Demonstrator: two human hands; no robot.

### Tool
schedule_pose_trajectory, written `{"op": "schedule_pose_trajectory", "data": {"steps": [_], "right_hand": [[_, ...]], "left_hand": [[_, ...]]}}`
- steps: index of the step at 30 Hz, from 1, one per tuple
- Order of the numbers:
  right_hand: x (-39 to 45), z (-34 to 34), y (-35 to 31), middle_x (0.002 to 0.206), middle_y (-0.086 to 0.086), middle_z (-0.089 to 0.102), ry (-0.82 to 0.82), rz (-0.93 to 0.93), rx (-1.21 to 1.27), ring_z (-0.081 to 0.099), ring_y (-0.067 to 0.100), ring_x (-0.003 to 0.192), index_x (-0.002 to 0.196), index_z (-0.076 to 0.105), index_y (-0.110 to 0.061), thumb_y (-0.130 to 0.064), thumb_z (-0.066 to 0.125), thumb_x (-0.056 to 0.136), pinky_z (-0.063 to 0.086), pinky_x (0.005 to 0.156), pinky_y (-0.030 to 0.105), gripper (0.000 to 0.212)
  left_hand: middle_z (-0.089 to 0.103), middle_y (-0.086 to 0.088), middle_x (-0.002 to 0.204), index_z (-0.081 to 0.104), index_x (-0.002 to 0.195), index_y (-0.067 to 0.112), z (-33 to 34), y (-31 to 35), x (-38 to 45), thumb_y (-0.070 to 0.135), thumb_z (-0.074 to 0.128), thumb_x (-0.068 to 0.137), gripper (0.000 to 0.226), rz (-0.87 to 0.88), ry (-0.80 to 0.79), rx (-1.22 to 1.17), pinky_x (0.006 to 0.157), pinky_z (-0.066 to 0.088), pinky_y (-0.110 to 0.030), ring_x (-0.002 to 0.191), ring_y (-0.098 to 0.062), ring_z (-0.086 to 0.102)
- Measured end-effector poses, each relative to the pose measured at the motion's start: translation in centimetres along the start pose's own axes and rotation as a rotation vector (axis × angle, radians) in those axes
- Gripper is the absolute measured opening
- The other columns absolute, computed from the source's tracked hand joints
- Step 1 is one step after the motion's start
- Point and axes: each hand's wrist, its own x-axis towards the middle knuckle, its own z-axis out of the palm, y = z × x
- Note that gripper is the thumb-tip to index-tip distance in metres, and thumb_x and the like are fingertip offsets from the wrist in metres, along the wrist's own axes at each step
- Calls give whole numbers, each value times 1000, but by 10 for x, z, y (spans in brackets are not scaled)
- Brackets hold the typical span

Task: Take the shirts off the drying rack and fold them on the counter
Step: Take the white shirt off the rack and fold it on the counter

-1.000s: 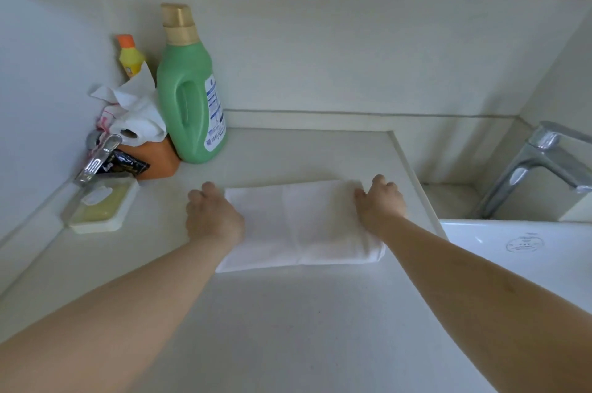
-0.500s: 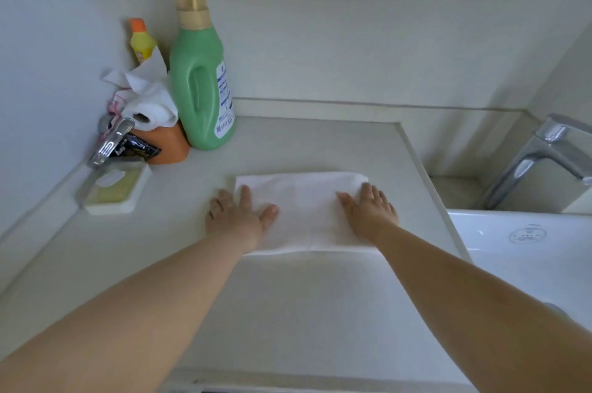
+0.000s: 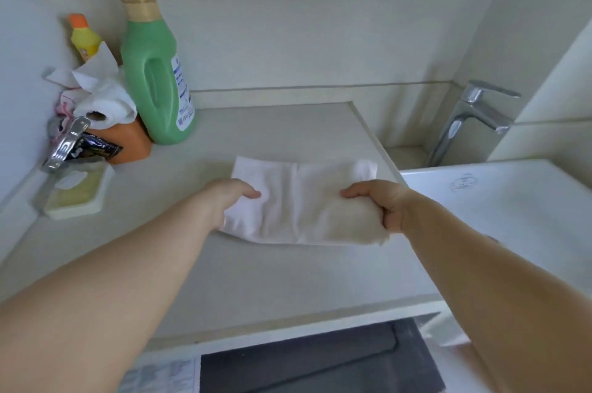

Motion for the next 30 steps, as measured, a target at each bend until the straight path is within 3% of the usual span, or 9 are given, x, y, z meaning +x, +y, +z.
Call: {"op": "schedule_pose_trajectory", "data": {"steps": [3, 5, 8, 11, 13, 17, 21, 25, 30], "right_hand": [[-41, -51, 18, 76, 11, 73, 73, -90, 140, 67, 30, 77, 94, 68, -8, -7, 68, 79, 54, 69, 40, 15], [-71, -92, 29, 76, 12, 73, 147, -109, 177, 66, 30, 76, 95, 67, -7, -7, 67, 81, 53, 69, 41, 14], [-123, -168, 60, 92, 15, 71, 298, -130, 247, 66, 32, 83, 109, 65, -4, -9, 69, 80, 53, 71, 43, 29], [-169, -236, 110, 100, 16, 71, 424, -115, 345, 67, 33, 86, 111, 64, -4, -10, 71, 78, 54, 72, 42, 34], [-196, -277, 153, 97, 16, 72, 505, -103, 416, 69, 33, 83, 110, 65, -5, -10, 71, 77, 55, 71, 42, 33], [-251, -358, 254, 84, 15, 72, 640, -82, 544, 67, 31, 78, 97, 66, -8, -13, 64, 83, 53, 73, 39, 15], [-279, -428, 363, 86, 15, 72, 699, 66, 644, 68, 29, 76, 101, 66, -5, -12, 62, 82, 53, 76, 37, 21], [-276, -456, 456, 86, 15, 73, 715, 239, 746, 70, 28, 72, 103, 64, -1, -5, 62, 81, 54, 62, 33, 22], [-212, -459, 570, 103, 21, 70, 732, 418, 906, 67, 37, 94, 110, 62, 2, 0, 64, 79, 54, 84, 48, 31]], "left_hand": [[25, 0, 155, 30, 147, 9, 51, 19, -24, 18, 73, 81, 79, 37, -195, 14, 115, 17, -43, 143, -22, 22], [39, 1, 146, 38, 142, 9, 91, 30, -46, 17, 72, 82, 69, 102, -278, 57, 113, 26, -45, 137, -24, 35], [63, -5, 123, 56, 122, 9, 166, 44, -85, 13, 74, 77, 49, 223, -409, 113, 100, 43, -47, 110, -29, 61], [70, -9, 102, 60, 111, 12, 245, 46, -129, 9, 69, 83, 30, 250, -562, 142, 82, 54, -42, 90, -27, 68], [70, -9, 101, 59, 112, 14, 301, 37, -159, 12, 65, 88, 25, 248, -661, 165, 72, 55, -38, 85, -27, 69], [64, -7, 118, 52, 128, 15, 430, -18, -221, 14, 59, 92, 37, 312, -780, 261, 91, 51, -45, 102, -31, 64], [62, -5, 118, 52, 126, 15, 535, -104, -267, 12, 60, 90, 37, 323, -833, 424, 93, 50, -43, 104, -29, 62], [63, -5, 116, 53, 123, 17, 593, -179, -277, 15, 60, 89, 35, 247, -881, 571, 92, 51, -45, 103, -28, 63], [66, -6, 111, 56, 115, 20, 661, -295, -236, 22, 62, 74, 41, 140, -912, 822, 91, 53, -46, 98, -28, 65]]}}
